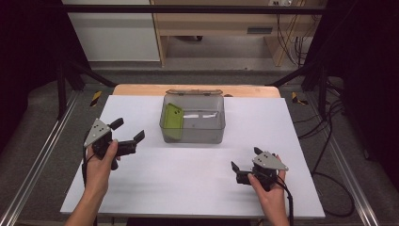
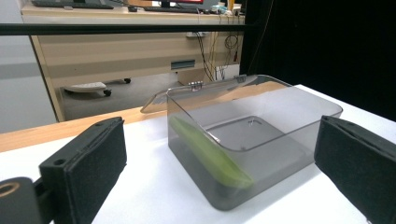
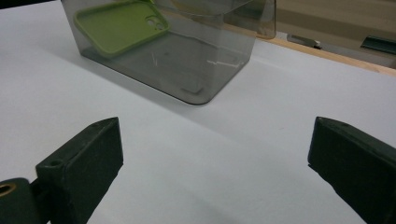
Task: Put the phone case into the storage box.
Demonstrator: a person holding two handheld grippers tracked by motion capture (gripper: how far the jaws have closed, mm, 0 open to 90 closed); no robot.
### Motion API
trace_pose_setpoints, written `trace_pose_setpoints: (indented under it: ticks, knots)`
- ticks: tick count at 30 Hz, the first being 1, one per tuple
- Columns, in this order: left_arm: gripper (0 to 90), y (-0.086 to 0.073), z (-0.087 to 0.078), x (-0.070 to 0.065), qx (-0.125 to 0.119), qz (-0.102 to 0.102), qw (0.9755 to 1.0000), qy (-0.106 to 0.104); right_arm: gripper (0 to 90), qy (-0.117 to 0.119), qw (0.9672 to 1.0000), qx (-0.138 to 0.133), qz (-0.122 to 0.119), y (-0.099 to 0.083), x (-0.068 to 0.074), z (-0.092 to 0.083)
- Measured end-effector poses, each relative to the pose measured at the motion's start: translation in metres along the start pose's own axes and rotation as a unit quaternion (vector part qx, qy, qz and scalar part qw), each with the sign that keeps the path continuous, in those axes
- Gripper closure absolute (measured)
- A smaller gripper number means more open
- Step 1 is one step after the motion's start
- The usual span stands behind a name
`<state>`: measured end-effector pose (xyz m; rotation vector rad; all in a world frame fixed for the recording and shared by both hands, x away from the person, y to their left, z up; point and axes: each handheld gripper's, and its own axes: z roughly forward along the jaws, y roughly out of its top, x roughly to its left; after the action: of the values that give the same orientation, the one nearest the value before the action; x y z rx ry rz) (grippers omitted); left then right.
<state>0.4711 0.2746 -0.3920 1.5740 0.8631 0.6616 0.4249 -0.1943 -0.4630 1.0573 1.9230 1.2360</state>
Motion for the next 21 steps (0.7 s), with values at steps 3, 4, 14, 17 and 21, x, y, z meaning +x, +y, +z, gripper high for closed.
trace_pose_setpoints:
  ticks: [3,4,14,17,21]
  knots:
    - [2.1,-0.003,-0.005,0.000,-0.001,-0.002,1.0000,-0.002,3.7,0.000,1.0000,0.000,-0.002,0.000,0.001,0.000]
    - [2.0,-0.004,-0.007,0.000,-0.001,-0.001,1.0000,-0.003,3.6,0.000,1.0000,0.000,-0.001,0.000,0.001,0.000]
    - [1.6,-0.017,-0.022,0.001,-0.004,-0.006,1.0000,-0.006,3.7,0.000,1.0000,0.001,-0.004,-0.001,0.000,0.001]
    - [1.5,-0.021,-0.025,0.002,-0.007,-0.010,0.9999,-0.004,3.7,0.001,1.0000,0.003,-0.004,-0.001,0.000,0.001]
    - [1.5,-0.023,-0.031,0.002,-0.010,-0.012,0.9999,-0.003,3.8,0.005,1.0000,0.002,-0.004,-0.001,0.001,0.001]
